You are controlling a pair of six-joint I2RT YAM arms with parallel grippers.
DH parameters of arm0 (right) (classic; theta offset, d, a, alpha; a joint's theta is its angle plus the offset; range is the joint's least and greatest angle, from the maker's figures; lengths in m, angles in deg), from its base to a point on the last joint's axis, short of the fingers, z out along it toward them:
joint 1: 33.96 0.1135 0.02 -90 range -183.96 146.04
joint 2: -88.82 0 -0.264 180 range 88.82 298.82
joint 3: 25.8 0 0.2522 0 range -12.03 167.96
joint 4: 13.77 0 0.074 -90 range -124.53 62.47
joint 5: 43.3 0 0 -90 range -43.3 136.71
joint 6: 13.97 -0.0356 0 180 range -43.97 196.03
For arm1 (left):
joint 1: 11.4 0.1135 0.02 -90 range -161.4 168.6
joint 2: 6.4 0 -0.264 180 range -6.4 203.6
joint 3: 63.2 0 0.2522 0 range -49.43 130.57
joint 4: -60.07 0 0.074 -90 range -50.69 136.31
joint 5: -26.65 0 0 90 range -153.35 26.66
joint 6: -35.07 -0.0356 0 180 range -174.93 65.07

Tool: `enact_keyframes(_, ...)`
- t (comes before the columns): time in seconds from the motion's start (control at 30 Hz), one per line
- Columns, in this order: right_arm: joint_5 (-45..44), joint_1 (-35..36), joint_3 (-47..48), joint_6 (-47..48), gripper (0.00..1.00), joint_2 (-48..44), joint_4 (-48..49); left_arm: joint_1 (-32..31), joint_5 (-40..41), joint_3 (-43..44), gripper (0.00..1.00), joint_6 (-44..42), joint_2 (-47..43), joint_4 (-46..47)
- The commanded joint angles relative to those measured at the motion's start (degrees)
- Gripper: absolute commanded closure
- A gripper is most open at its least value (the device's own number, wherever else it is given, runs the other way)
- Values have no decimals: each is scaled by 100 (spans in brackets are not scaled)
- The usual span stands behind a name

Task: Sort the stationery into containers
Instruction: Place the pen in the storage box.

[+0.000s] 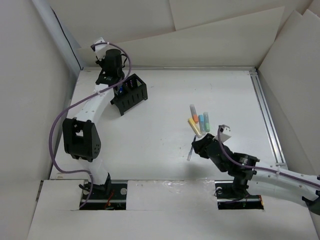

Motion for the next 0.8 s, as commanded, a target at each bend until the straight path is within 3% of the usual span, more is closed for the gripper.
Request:
enact_keyframes(0.0, -400, 21, 124, -484, 62, 0, -473, -45, 624, -119, 100, -551, 47, 350)
enact_keyframes(0.13, -489, 21, 125, -668, 51, 334, -562, -45, 686, -364, 100, -701, 170, 682)
enact_keyframes(0.43, -489, 21, 125, -1187, 39, 1002, -772, -45, 852, -813, 100, -851, 302, 1062)
enact_keyframes(0.67, -542, 21, 564, -1469, 38, 2047, -1045, -97, 984, -1217, 100, -903, 407, 1309)
enact_keyframes(0.77, -542, 21, 730, -1618, 43, 2627, -1045, -159, 1046, -1479, 92, -903, 407, 1501)
